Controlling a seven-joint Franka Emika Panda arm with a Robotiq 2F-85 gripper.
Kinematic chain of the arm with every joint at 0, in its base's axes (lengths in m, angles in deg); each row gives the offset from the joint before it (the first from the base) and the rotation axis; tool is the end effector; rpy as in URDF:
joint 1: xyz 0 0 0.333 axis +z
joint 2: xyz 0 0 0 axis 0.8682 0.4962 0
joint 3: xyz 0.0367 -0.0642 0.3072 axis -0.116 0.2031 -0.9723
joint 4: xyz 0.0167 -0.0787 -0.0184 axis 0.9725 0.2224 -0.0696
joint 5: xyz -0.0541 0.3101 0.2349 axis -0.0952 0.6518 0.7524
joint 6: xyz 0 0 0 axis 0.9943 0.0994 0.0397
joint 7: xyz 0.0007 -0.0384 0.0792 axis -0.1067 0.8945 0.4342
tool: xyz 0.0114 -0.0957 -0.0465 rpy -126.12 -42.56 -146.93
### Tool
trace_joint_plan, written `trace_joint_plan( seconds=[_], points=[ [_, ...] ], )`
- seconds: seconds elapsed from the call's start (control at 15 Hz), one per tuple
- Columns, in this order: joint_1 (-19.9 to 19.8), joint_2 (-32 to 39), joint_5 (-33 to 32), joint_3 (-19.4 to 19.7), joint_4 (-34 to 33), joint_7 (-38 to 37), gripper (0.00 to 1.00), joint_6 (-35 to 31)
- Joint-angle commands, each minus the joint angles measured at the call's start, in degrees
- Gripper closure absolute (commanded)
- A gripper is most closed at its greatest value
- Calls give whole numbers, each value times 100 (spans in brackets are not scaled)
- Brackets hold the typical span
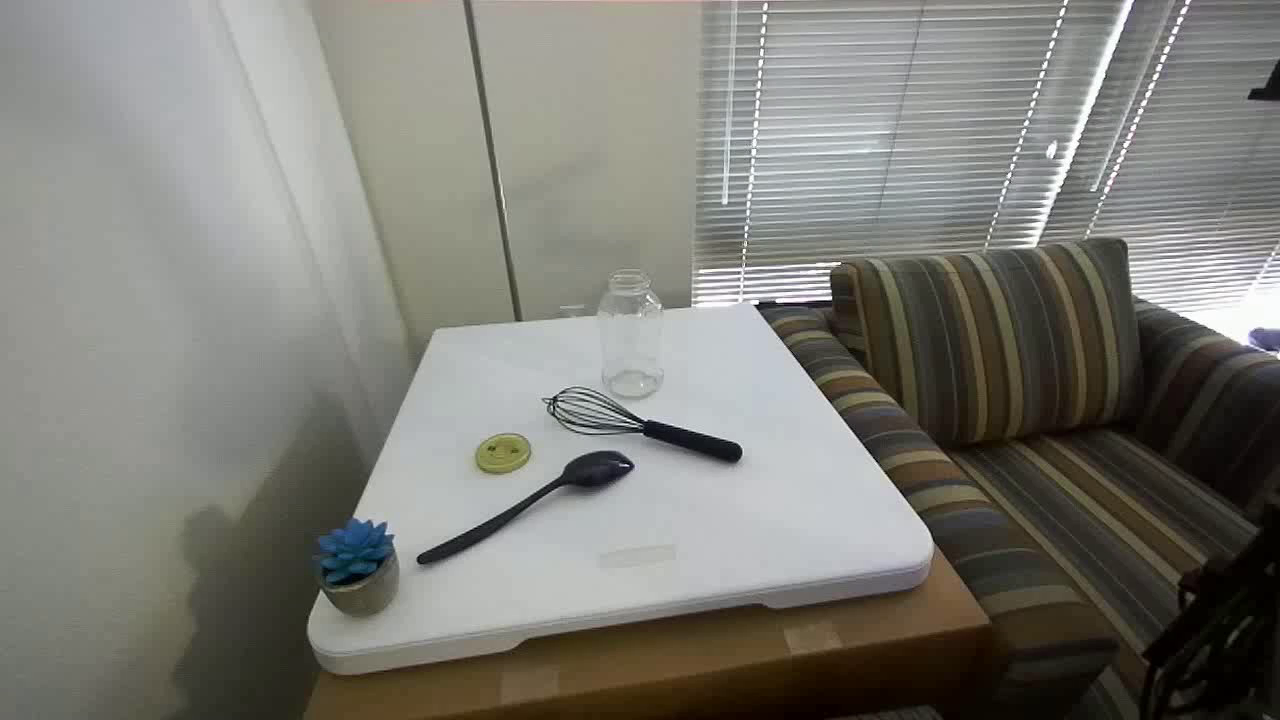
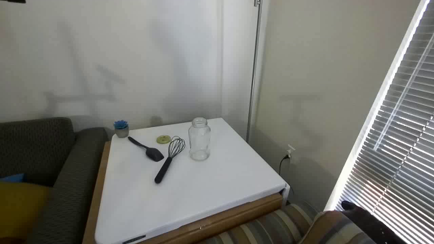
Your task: Put the spatula and whisk inside the glass jar
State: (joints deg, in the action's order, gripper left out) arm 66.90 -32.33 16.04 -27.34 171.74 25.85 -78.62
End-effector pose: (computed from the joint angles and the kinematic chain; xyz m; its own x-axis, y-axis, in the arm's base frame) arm 0.4380 0.1512 0.5752 0.9989 0.0351 0.0297 0.0369 -0.9972 -0.0644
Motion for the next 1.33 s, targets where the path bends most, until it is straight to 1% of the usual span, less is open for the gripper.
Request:
trace_joint_plan(
  seconds=[0.0,0.33,0.53,0.73,0.8,0.87,0.93,1.07,1.27],
  points=[
    [6,4,-4,5,-15,-3,0,14],
    [-39,132,122,2,118,-392,0,-385],
    [-43,536,319,35,45,-614,0,-709],
    [-33,996,527,86,-34,-660,0,-970],
    [-38,1103,532,110,-73,-637,0,-933],
    [-47,1156,368,119,-137,-572,0,-737],
    [1,956,381,86,36,-644,0,-864],
    [-2,1102,378,112,-9,-640,0,-857],
    [-2,1114,379,114,-44,-638,0,-853]
  ],
)
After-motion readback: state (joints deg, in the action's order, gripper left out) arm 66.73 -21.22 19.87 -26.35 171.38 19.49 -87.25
